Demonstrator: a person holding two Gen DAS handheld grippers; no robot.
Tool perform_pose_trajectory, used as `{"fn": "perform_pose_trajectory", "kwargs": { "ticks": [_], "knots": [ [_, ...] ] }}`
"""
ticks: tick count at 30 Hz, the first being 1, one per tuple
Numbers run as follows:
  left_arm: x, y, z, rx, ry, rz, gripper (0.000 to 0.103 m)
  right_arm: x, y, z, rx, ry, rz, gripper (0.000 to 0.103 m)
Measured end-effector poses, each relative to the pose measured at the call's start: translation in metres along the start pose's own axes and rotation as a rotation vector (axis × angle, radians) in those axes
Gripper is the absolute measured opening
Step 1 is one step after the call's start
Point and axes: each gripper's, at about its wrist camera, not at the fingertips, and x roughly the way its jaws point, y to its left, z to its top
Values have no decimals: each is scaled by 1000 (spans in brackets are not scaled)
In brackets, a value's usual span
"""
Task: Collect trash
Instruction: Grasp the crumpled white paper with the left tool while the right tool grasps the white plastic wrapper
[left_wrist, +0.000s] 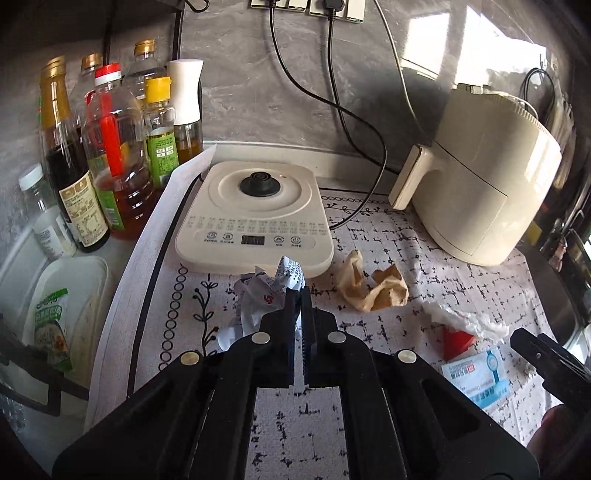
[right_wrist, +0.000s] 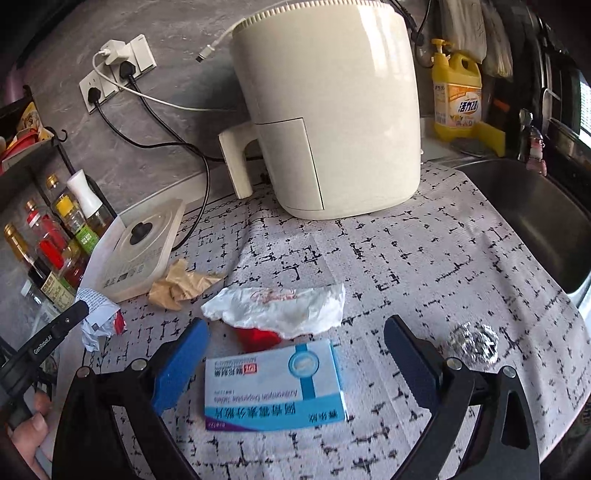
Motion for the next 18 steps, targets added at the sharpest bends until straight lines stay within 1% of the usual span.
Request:
{"fn": "perform_pose_trajectory", "kwargs": {
  "ticks": [5,7,8,10,11,12,13,14,15,16,17,18],
  "knots": [
    [12,-6,6,2,6,31,4,17,-4,5,-3,26,2,92],
    [16,-10,10,1,4,39,4,25,-6,6,-4,41,3,88],
    [19,-13,12,5,4,41,4,28,-7,5,-2,48,4,83],
    [22,-17,13,13,6,38,4,35,-11,4,12,68,0,71],
    [23,-20,14,19,8,35,4,38,-13,3,20,79,-7,56],
    [24,-22,15,24,8,33,4,41,-15,1,27,92,-14,38],
    [24,-23,15,28,8,31,4,43,-16,0,29,103,-21,29],
    [25,-25,16,31,9,28,4,45,-17,-2,32,114,-25,16],
    [25,-26,15,35,11,25,4,45,-18,-4,37,117,-19,12],
    [25,-27,15,38,13,23,4,44,-18,-5,36,112,-14,10],
    [25,-27,15,41,14,20,4,41,-17,-6,28,100,-15,5],
    [25,-27,14,44,16,17,4,37,-15,-6,20,84,-17,3]
  ]
}}
